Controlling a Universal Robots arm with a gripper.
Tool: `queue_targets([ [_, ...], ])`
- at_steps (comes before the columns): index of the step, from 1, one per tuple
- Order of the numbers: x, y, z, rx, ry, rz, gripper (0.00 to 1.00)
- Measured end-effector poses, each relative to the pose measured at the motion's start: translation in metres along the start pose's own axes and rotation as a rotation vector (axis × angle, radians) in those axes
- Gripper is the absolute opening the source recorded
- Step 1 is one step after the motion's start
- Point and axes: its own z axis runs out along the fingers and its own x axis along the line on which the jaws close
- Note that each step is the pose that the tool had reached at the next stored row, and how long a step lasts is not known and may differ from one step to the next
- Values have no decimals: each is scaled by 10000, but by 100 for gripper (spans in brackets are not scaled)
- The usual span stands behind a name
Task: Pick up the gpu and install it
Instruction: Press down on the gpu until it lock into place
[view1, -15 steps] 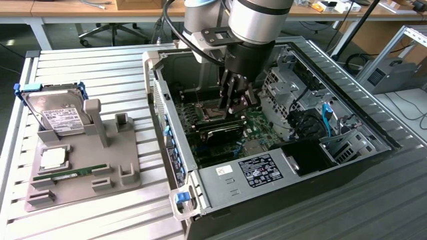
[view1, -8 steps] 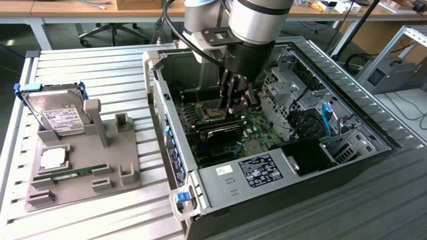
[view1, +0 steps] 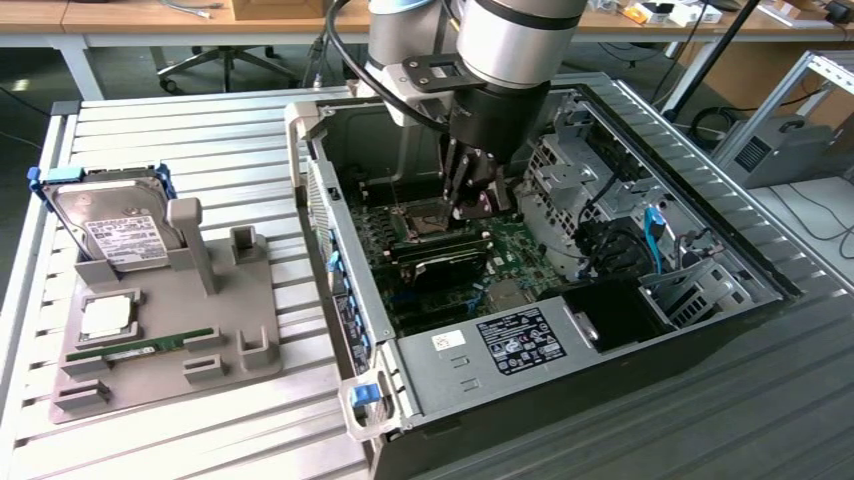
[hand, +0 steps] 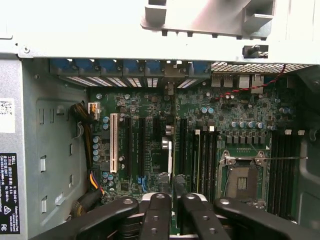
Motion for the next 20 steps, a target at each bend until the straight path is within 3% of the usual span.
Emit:
queue_targets([
  [3,0,0,0,0,0,0,11],
  [10,-61,34,8,0,2,-1,11],
  [15,-108,62,86,-3,115,5,11],
  [20,-112,61,178,-5,181,9,11],
])
